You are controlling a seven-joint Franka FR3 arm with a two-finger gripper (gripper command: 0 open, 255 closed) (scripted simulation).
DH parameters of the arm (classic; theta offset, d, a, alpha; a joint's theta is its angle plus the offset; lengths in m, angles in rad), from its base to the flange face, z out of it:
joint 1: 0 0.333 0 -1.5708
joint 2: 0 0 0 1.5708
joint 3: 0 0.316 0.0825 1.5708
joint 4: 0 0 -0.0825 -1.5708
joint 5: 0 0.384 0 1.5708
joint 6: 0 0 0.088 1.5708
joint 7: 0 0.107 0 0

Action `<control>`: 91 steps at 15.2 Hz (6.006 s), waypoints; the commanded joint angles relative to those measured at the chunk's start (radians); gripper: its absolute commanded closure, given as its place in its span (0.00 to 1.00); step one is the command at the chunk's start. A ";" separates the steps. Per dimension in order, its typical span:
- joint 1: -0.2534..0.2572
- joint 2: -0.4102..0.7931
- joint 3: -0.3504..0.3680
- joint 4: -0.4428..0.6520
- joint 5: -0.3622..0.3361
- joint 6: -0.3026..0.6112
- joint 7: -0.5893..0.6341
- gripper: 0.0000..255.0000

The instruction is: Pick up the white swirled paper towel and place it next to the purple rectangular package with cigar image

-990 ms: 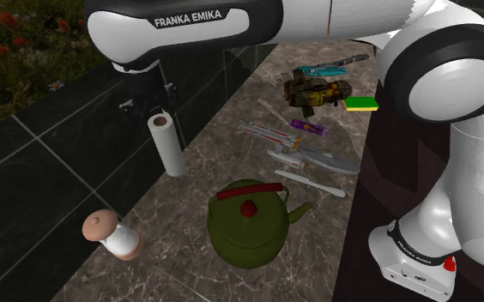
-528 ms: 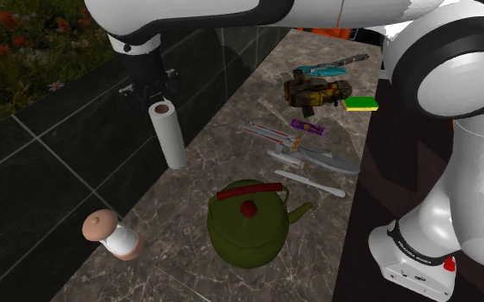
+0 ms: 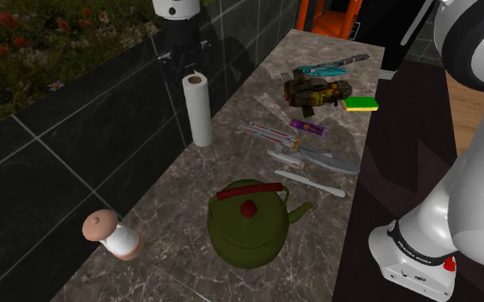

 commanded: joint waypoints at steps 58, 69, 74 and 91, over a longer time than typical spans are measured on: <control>-0.400 -0.153 -0.210 -0.197 0.038 0.015 -0.609 1.00; -0.399 -0.150 -0.210 -0.340 0.040 0.161 -0.614 1.00; -0.398 -0.139 -0.209 -0.393 0.042 0.225 -0.617 1.00; -0.398 -0.116 -0.208 -0.456 0.045 0.310 -0.622 0.00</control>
